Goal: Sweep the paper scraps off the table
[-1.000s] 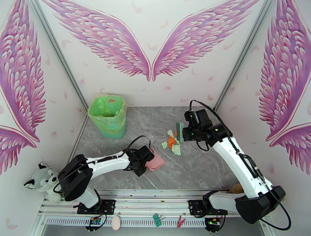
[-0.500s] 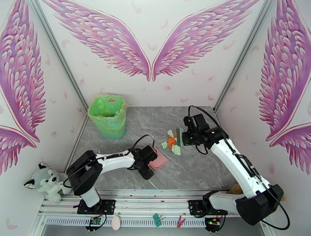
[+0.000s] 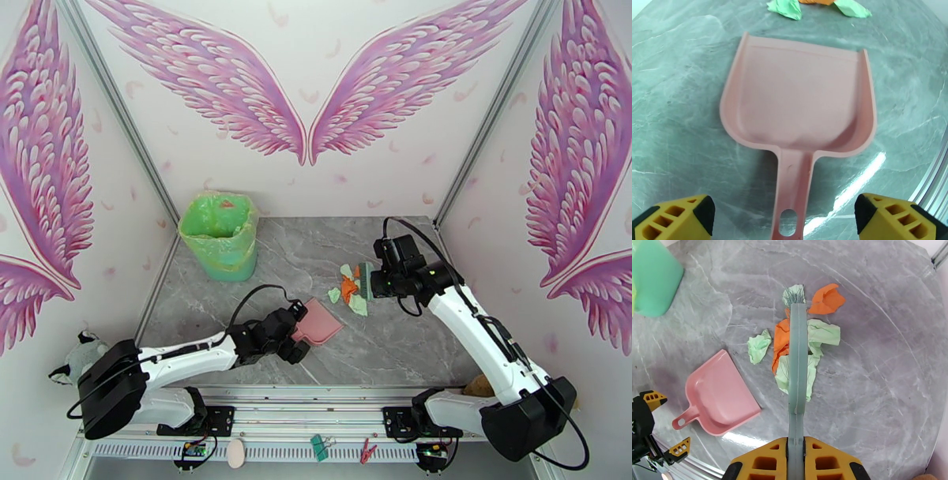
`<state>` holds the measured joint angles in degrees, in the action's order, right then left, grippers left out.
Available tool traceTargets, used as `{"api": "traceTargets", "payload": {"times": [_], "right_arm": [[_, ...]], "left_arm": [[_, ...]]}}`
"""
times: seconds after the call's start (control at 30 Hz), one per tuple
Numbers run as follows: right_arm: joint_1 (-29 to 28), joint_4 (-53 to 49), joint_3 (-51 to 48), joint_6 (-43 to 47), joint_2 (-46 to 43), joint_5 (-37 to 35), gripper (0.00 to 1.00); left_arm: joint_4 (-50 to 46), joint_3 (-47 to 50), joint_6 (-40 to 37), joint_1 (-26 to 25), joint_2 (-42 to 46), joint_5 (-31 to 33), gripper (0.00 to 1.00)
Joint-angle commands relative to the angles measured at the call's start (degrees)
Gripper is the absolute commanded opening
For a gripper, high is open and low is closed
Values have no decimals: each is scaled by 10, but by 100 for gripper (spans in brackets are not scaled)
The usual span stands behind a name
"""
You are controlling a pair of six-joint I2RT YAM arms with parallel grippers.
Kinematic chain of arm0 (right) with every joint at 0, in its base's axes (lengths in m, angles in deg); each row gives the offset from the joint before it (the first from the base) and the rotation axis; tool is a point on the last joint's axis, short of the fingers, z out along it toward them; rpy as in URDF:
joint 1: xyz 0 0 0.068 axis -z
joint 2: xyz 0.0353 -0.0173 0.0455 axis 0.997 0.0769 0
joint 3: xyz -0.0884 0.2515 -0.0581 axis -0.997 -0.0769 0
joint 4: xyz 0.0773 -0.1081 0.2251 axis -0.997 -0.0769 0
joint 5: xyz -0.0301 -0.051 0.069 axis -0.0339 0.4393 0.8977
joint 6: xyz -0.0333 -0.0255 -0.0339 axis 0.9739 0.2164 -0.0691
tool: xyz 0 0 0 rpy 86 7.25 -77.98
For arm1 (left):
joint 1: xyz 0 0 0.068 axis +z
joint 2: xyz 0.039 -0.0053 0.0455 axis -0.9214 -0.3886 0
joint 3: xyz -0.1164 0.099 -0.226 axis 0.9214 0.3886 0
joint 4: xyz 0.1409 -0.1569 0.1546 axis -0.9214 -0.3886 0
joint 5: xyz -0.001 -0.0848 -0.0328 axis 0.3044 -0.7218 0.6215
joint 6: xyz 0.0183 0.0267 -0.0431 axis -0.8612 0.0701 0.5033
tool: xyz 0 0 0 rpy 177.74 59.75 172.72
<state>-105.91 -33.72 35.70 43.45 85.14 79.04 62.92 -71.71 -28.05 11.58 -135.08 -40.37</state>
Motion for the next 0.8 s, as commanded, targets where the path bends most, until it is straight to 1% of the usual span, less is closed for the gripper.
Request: {"api": "traceTargets", "payload": {"times": [0.0,0.07,0.13,0.27,0.43,0.6,0.77], "right_arm": [[3,20,-10,-1,-6,6,0],[4,20,-10,-2,-7,8,0],[3,21,-11,-3,-7,10,0],[3,20,-11,-7,-7,14,0],[4,15,-11,-9,-9,15,0],[3,13,-13,-14,-14,15,0],[3,11,-14,-14,-13,15,0]], "left_arm": [[59,39,44,-2,13,-7,99],[109,67,66,-2,18,-25,99],[144,87,71,-6,20,-15,99],[201,116,21,-32,18,48,99],[228,111,-21,-33,-12,50,99],[304,140,-34,-33,-36,65,99],[336,143,-50,-33,-76,48,95]]}}
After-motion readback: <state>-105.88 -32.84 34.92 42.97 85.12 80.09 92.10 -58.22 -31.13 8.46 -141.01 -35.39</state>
